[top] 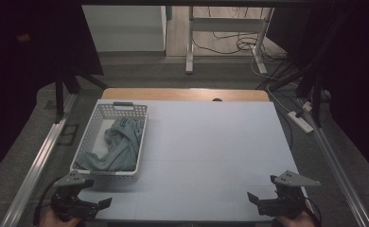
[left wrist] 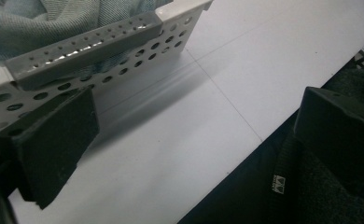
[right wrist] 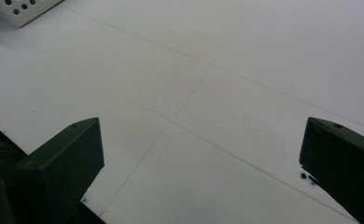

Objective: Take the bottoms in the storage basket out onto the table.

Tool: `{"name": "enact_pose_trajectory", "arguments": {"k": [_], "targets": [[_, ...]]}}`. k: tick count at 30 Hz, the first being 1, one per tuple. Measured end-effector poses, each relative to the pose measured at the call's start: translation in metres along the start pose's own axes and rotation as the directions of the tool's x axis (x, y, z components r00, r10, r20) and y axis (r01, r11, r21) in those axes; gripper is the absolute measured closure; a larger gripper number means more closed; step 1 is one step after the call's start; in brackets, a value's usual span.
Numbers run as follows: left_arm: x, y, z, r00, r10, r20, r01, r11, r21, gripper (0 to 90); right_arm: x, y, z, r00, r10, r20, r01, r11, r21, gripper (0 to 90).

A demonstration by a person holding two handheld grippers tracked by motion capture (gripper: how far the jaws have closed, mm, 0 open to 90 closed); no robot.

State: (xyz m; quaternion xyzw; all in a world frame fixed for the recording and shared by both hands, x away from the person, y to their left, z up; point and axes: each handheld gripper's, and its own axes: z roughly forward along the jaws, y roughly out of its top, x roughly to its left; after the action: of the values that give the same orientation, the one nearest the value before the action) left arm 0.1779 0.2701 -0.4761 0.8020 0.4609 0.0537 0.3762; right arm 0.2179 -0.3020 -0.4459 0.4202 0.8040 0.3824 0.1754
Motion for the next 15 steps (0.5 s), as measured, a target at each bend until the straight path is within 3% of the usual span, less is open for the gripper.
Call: {"name": "enact_pose_trajectory", "arguments": {"k": [9,15], "targets": [[-0.0008,0.0005,0.001,1.0,0.002,-0.01,-0.002,0.9999,0.011,0.0,0.0028,0.0001,0.0017,0.9993,-0.033,-0.016,0.033,0.999,0.02,0.0],[-0.0009,0.001,0.0019,0.9999,0.0,-0.017,0.001,0.9998,0.021,0.0,0.0016,0.0004,0.0024,0.9993,-0.024,-0.027,0.025,0.999,0.025,0.1]]}}
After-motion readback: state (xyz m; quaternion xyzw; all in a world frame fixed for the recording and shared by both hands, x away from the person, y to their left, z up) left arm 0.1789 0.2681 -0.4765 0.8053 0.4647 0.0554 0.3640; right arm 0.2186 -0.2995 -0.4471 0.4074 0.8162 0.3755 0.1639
